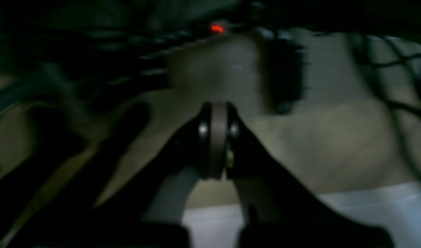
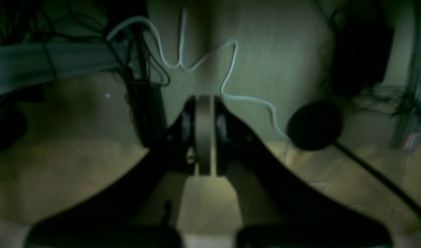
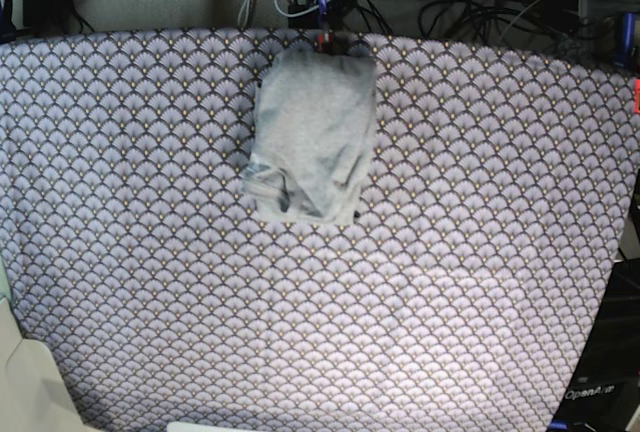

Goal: Fold the T-shirt properly

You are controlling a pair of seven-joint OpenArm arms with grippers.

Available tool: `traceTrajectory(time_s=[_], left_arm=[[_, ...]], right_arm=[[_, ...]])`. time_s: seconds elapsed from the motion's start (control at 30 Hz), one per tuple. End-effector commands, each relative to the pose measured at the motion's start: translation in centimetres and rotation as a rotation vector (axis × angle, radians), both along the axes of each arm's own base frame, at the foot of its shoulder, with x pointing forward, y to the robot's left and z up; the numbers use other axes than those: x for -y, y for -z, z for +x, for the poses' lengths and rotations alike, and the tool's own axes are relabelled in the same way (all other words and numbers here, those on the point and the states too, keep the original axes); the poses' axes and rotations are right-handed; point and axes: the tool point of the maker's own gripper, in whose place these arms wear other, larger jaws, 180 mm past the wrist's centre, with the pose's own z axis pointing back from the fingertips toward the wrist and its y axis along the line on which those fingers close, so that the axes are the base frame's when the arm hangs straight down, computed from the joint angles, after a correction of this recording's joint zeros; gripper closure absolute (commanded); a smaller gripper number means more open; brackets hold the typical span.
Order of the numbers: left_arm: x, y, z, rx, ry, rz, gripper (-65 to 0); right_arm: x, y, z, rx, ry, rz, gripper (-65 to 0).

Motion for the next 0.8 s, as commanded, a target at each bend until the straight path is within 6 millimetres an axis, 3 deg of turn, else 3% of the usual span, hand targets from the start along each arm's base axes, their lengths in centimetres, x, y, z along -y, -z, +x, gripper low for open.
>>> traceTrajectory(time_s=[0.0, 0.17, 0.27, 0.4, 0.53, 0.63, 0.77], left_arm=[[0.0, 0.6, -0.6, -0.015, -0.002, -0.005, 0.0], [3.2, 4.3, -1.8, -0.095, -0.042, -0.120, 0.0], [4.3, 6.2, -1.4, -0.130, -0.088, -0.187, 0.0], [7.1, 7.6, -1.6, -0.156, -0.110, -0.287, 0.0], [7.1, 9.4, -2.3, -0.170, -0.154, -0.235, 0.0], [7.8, 10.0, -0.9, -0.166, -0.169, -0.222, 0.0], [4.4, 10.6, 2.3, -0.092, -0.170, -0.061, 0.0]], right_arm=[[0.9, 0.4, -0.9, -0.017, 0.020, -0.012, 0.0], [0.2, 4.0, -0.6, -0.008, 0.108, 0.049, 0.0], [-2.2, 6.2, -0.2, -0.004, 0.128, 0.147, 0.0], [-4.2, 7.3, -0.3, 0.011, 0.175, 0.246, 0.0], [-5.5, 7.8, -0.2, -0.003, 0.160, 0.292, 0.0], [-4.6, 8.5, 0.4, -0.024, 0.125, 0.207, 0.0], [-4.4, 9.5, 0.7, -0.054, 0.059, 0.078, 0.0]])
